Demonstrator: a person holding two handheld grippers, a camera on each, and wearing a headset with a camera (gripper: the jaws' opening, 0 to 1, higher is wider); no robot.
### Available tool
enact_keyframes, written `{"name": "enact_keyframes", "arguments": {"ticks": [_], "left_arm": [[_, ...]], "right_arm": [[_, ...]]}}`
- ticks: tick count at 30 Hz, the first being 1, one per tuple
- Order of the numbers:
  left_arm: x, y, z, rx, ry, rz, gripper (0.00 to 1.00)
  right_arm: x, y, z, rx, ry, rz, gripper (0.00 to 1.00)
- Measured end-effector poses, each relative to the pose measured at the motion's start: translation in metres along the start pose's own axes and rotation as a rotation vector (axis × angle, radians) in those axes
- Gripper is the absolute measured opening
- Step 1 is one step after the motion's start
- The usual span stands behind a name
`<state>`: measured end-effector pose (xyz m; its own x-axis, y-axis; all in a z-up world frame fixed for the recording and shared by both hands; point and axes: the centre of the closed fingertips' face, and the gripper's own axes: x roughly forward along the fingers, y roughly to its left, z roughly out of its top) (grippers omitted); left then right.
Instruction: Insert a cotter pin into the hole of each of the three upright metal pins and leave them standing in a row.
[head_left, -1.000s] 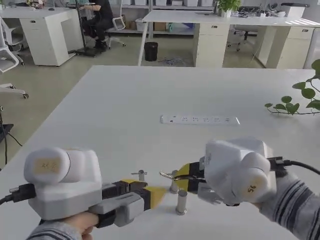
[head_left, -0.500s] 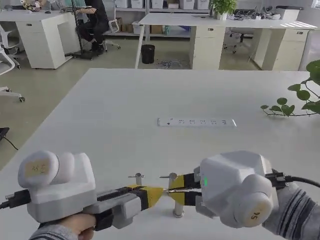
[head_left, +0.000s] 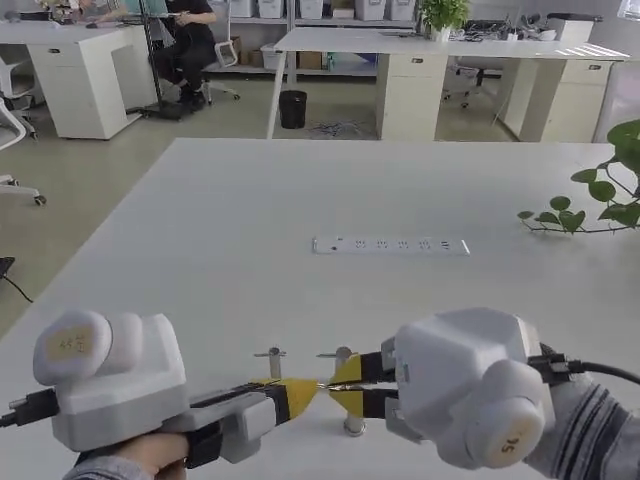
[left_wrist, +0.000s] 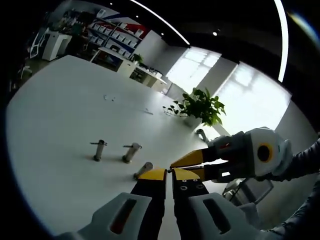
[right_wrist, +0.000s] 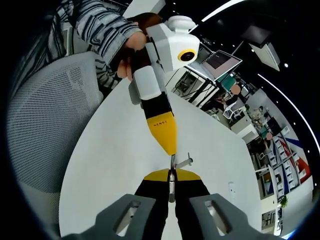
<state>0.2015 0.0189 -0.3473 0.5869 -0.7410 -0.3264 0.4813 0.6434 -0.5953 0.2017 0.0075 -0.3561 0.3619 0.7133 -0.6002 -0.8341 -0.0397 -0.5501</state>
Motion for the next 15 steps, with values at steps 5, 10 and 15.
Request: {"name": "enact_keyframes", "arguments": {"ticks": [5,10,15], "left_arm": [[0.0020,0.0007,-0.0018,-0.003,0.007,0.000,0.00],[0.0026,-0.0002,-0.0035,-0.010,0.010,-0.005,0.00],[0.0026,-0.0008,-0.0044,-0.014,0.011,-0.010,0.00]], "right_arm": [[0.0004,0.0018,-0.0014,-0.006,0.003,0.003,0.00],[0.0000,0.0023,-0.0029,-0.015,0.007,0.002,0.00],[0.0000,0.0029,-0.0033,-0.017,0.008,0.002,0.00]]}}
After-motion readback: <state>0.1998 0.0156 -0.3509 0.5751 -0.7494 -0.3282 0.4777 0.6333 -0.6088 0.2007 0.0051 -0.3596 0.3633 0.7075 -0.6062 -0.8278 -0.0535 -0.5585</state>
